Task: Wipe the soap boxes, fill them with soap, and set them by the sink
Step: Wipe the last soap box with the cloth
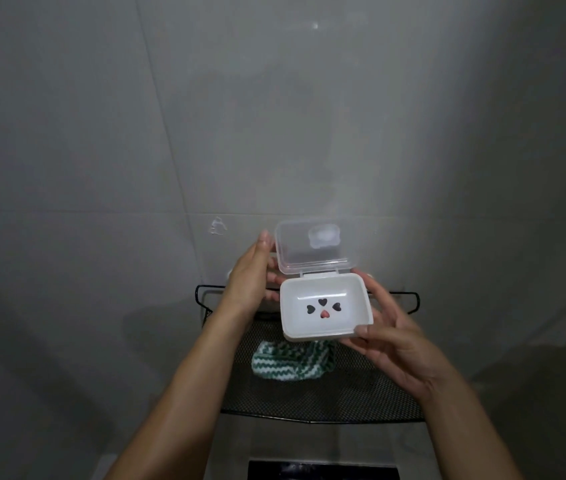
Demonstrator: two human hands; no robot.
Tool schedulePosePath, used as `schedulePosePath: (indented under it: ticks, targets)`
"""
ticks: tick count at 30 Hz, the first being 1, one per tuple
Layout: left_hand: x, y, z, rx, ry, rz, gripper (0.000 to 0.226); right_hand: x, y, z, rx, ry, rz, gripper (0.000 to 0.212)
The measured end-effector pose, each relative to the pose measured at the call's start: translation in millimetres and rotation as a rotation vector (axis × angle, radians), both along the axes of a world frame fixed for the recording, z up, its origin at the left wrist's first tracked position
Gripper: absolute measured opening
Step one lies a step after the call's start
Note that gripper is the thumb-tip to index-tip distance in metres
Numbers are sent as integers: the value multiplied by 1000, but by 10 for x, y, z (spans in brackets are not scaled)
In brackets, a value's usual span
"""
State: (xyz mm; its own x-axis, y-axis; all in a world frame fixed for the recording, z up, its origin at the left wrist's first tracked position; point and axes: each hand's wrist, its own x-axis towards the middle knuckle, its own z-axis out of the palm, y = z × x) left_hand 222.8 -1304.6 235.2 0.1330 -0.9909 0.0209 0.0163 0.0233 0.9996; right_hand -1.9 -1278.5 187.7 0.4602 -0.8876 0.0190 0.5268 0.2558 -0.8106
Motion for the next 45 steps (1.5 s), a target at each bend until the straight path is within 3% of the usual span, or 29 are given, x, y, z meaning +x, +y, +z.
schedulePosePath:
  ticks: [4,9,12,15,19,20,22,25,28,33,36,38,41,45]
  targets:
    - [15,34,-63,-57,-122,-50,18,-15,11,-23,-28,-3,-39,94]
    - [17,134,-166,-70,-28,-122,27,-50,-4,-81,-42,-77,-99,93]
    - [15,151,-189,-84,-40,-141,24,-112,-17,-94,-25,-60,-95,74]
    - [5,155,-199,-80,-81,-168,21,-169,-55,-95,37,89,-176,43]
    - [-6,121,-343,-3,-64,-180,16,-259,-68,-138,109,143,-239,44]
    - [7,99,-424,13,-168,-178,17,-282,-64,-138,119,142,-250,43]
    - [35,49,-646,28,-569,-240,23,-315,-63,-127,132,132,-268,42]
    - [6,11,-960,90,-1108,-506,49,-307,-74,-90,144,85,-278,40]
    - [-57,3,-1194,91,-1301,-729,67,-295,-90,-62,161,65,-299,41]
    - [-109,-42,-1275,33,-1513,-723,75,-292,-80,-41,166,66,-321,43]
    - [-132,-89,-1258,28,-1544,-782,73,-299,-61,-42,172,64,-329,45]
    - [-143,-119,-1269,53,-1474,-776,57,-308,-44,-37,172,59,-329,43]
    - [-107,-106,-1229,117,-1233,-606,28,-327,-13,-37,182,62,-337,42]
    - [57,-26,-958,34,-873,-308,17,-374,22,-79,179,69,-366,39]
